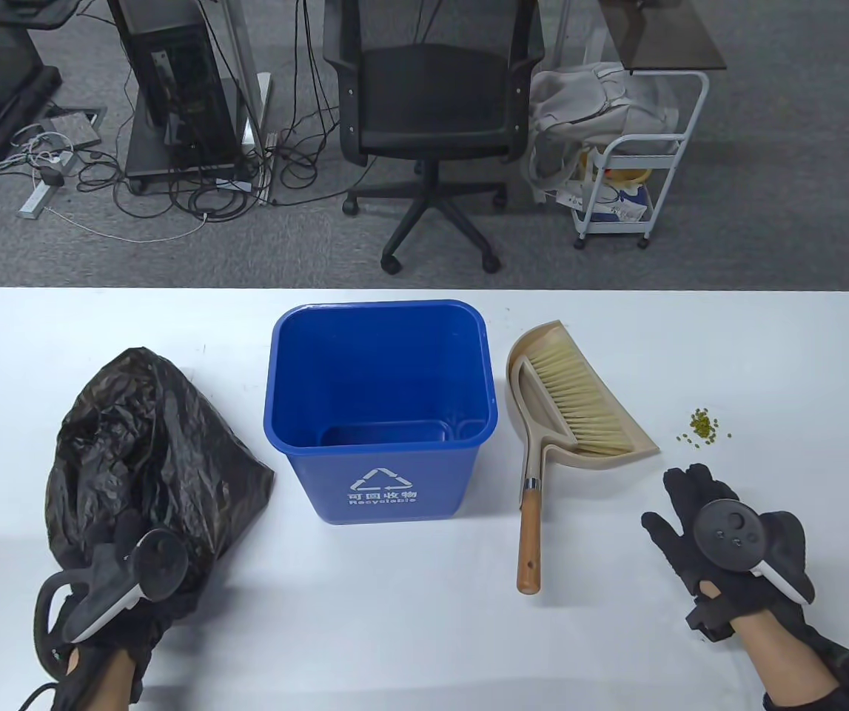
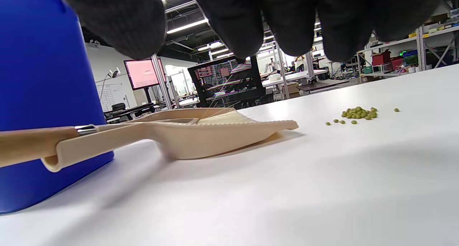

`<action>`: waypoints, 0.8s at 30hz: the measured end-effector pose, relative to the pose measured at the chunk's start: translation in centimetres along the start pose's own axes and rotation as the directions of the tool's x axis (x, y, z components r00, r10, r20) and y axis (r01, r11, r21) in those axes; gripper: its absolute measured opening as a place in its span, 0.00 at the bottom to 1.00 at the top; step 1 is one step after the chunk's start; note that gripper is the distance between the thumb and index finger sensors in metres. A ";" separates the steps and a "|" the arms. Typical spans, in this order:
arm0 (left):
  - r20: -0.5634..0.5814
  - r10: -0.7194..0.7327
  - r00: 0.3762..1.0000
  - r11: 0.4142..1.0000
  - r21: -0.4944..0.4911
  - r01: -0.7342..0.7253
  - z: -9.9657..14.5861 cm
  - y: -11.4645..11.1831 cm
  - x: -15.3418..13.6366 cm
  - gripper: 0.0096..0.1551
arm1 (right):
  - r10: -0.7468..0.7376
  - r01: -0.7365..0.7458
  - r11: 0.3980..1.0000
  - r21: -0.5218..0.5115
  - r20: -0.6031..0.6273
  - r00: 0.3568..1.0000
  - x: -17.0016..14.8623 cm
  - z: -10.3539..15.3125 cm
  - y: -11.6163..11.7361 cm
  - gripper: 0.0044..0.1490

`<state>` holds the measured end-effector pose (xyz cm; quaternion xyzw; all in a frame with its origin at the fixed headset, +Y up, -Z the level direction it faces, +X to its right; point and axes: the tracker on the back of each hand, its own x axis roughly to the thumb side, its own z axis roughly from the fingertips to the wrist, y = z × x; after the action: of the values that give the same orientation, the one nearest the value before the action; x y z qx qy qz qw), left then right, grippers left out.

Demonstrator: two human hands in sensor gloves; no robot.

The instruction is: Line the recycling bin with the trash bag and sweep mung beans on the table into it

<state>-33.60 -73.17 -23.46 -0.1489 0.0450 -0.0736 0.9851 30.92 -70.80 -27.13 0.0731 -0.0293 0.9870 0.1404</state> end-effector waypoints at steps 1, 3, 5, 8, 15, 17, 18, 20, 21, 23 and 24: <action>-0.020 -0.019 1.000 1.000 0.020 0.019 -0.2 -0.2 0.0 0.50 | 0.002 -0.002 1.000 0.001 0.003 1.000 0.1 0.0 0.0 0.52; -0.030 -0.025 0.999 0.998 0.052 0.026 -0.5 -0.2 0.1 0.37 | 0.003 -0.003 1.000 -0.001 0.005 1.000 0.2 0.0 0.0 0.52; -0.023 0.004 1.000 0.996 0.085 -0.002 -0.6 -0.1 0.0 0.25 | 0.003 -0.003 1.000 -0.003 0.006 1.000 0.2 0.1 0.0 0.51; 0.010 0.086 0.996 0.988 0.131 -0.086 -0.3 0.6 0.1 0.21 | -0.003 0.003 1.000 -0.006 0.007 1.000 0.1 0.1 0.0 0.51; 0.118 0.093 0.989 0.977 0.179 -0.113 2.0 3.1 3.0 0.21 | -0.011 0.011 1.000 -0.002 0.018 1.000 0.1 0.0 0.0 0.51; 0.145 0.072 0.987 0.975 0.197 -0.100 2.7 3.8 4.0 0.21 | -0.012 0.012 1.000 -0.006 0.022 1.000 0.1 0.0 -0.1 0.51; 0.161 0.068 0.985 0.974 0.203 -0.101 3.0 4.1 4.6 0.21 | -0.018 0.018 1.000 -0.013 0.027 0.999 0.3 0.0 -0.2 0.51; 0.190 0.072 0.979 0.974 0.199 -0.110 3.6 4.6 5.6 0.21 | -0.022 0.023 1.000 -0.019 0.037 0.999 0.6 0.1 -0.5 0.51; 0.208 0.077 0.975 0.974 0.195 -0.119 3.9 4.8 6.1 0.21 | -0.028 0.029 0.999 -0.025 0.044 0.999 0.8 0.2 -0.7 0.51; 0.245 0.063 0.967 0.971 0.208 -0.116 4.4 5.1 7.4 0.21 | -0.035 0.038 0.998 -0.041 0.064 0.997 1.5 0.4 -1.2 0.51; 0.257 0.053 0.965 0.971 0.211 -0.109 4.6 5.2 7.8 0.21 | -0.037 0.041 0.998 -0.047 0.071 0.997 1.7 0.4 -1.3 0.50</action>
<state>-24.74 -68.14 -21.12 -0.0434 -0.0816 -0.0182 0.9956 29.76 -69.09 -26.38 0.1049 -0.0566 0.9798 0.1603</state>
